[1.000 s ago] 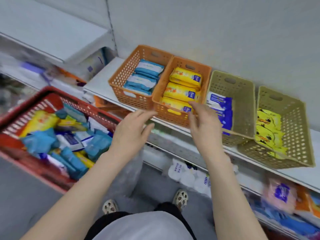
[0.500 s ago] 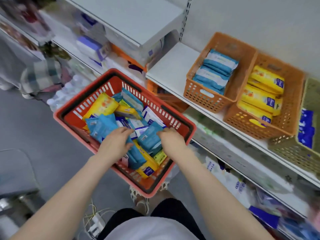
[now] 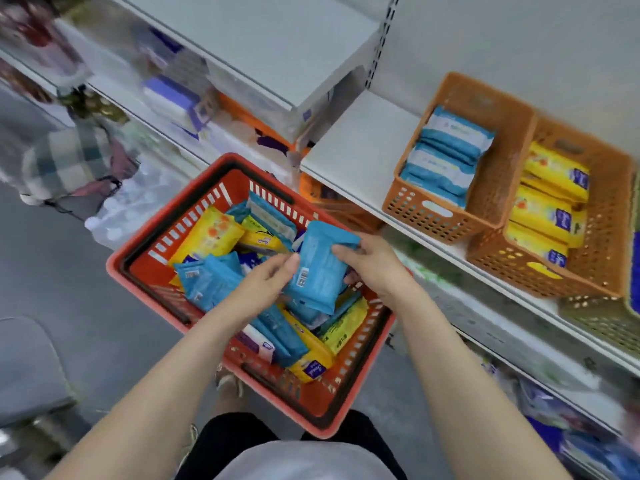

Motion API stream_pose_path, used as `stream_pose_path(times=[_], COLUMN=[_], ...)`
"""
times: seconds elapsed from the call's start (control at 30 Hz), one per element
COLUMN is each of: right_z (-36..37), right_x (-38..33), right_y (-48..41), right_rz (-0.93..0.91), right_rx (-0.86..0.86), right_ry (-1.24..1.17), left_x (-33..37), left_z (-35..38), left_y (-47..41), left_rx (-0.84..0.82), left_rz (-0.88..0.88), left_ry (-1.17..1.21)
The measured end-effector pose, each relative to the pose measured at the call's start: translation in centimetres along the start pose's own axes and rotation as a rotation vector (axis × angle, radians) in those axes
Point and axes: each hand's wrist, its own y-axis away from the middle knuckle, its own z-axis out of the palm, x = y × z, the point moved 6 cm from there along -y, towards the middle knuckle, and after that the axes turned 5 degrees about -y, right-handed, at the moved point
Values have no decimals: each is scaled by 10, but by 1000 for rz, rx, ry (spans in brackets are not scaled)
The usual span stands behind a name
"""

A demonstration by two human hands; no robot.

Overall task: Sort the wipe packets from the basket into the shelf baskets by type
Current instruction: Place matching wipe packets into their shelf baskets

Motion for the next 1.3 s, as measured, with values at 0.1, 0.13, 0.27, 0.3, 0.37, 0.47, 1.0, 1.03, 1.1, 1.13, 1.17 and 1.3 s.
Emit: stream_pose_path(times=[0.1, 0.13, 0.27, 0.3, 0.37, 0.47, 1.0, 1.03, 1.1, 1.13, 1.17, 1.3], right_z=[16, 18, 31, 39, 50, 44, 65, 65, 65, 66, 69, 108], right_x=[3, 11, 73, 90, 101, 85, 32, 31, 25, 22, 20, 9], right_y=[6, 6, 6, 7, 6, 4, 72, 74, 78, 79, 78, 56], right_rz=[38, 57, 194, 250, 274, 247, -183, -210, -265, -288, -301, -276], right_rx=[2, 41, 8, -28, 43, 300, 646, 654, 701, 726, 738, 530], right_ry=[-206, -183, 1021, 1236, 1412, 1166, -361, -360, -381, -397, -414, -170], left_x=[2, 0, -11, -15, -24, -23, -13, -13, -13, -13, -14, -18], left_z=[-11, -21, -69, -77, -88, -96, -72, -73, -72, -72, -71, -65], left_y=[-14, -17, -25, -27, -30, -31, -31, -30, -28, -28, -27, -23], left_rx=[-43, -13, 55, 19, -61, -115, -212, -188, -170, -169, -174, -213], left_rz=[60, 73, 16, -27, -113, -106, -164, -145, -93, -74, -68, -162], left_ry=[-50, -75, -10, 60, 210, 248, 170, 147, 101, 88, 88, 218])
